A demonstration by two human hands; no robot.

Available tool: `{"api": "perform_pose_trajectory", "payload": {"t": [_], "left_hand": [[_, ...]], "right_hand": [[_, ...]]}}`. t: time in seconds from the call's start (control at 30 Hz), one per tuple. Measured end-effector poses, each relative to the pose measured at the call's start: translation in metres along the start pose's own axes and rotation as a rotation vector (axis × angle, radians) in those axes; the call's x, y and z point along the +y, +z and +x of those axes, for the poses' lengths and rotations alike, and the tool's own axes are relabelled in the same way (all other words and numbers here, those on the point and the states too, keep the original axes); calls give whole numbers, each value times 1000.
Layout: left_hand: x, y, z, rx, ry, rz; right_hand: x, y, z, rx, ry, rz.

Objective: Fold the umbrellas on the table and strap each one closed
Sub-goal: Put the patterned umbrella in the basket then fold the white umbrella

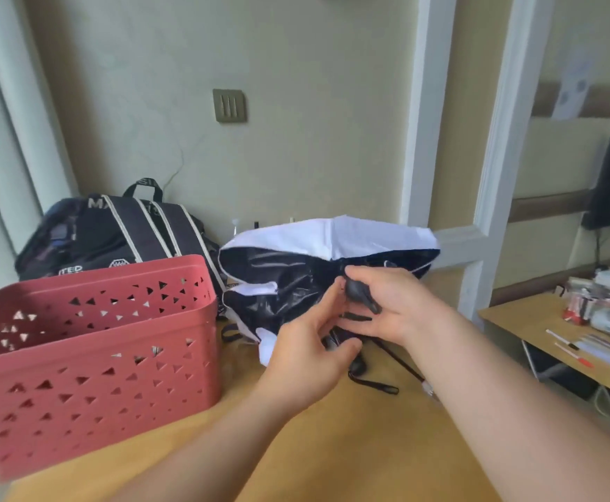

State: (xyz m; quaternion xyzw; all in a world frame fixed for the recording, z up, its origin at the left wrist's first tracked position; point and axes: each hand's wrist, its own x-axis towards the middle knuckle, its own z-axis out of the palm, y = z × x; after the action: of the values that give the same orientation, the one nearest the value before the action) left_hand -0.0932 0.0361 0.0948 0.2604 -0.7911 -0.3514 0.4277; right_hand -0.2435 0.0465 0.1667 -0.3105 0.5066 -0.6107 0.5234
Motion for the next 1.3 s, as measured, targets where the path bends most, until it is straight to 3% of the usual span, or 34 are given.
{"api": "perform_pose_trajectory", "payload": {"t": [0.13, 0.23, 0.3, 0.4, 0.53, 0.67, 0.77, 0.87, 0.93, 1.0, 1.13, 1.2, 1.23, 1.3], "left_hand": [[-11, -16, -50, 59, 97, 281], [-37, -40, -80, -8, -51, 366], [-53, -55, -89, 71, -211, 389], [-53, -74, -75, 246, -395, 155], [-15, -88, -42, 167, -486, -275], [48, -89, -21, 105, -384, -414], [87, -91, -10, 156, -310, -552], [108, -90, -5, 221, -290, -459], [116, -86, -8, 163, -221, -436], [113, -81, -15, 48, -163, -442], [100, -64, -41, 92, -229, -626], [80, -47, -56, -30, -480, -661], [74, -39, -67, -179, -661, -631], [72, -39, -86, -672, -894, -615]], "right_hand": [[-23, -30, -16, 59, 107, 25], [-42, -42, -33, 13, 120, 18], [-56, -46, -44, -23, 110, 10], [-76, -48, -61, -52, 96, 29], [-98, -46, -87, -81, 61, 93], [-108, -48, -97, -72, -17, 117], [-101, -49, -101, -6, -141, -129], [-80, -54, -99, 201, -367, -661], [-65, -62, -97, 335, -510, -925], [-52, -69, -92, 397, -566, -1015], [-36, -83, -78, 476, -616, -980], [-35, -86, -76, 491, -631, -875], [-37, -86, -76, 487, -639, -812], [-42, -87, -76, 472, -656, -731]]}}
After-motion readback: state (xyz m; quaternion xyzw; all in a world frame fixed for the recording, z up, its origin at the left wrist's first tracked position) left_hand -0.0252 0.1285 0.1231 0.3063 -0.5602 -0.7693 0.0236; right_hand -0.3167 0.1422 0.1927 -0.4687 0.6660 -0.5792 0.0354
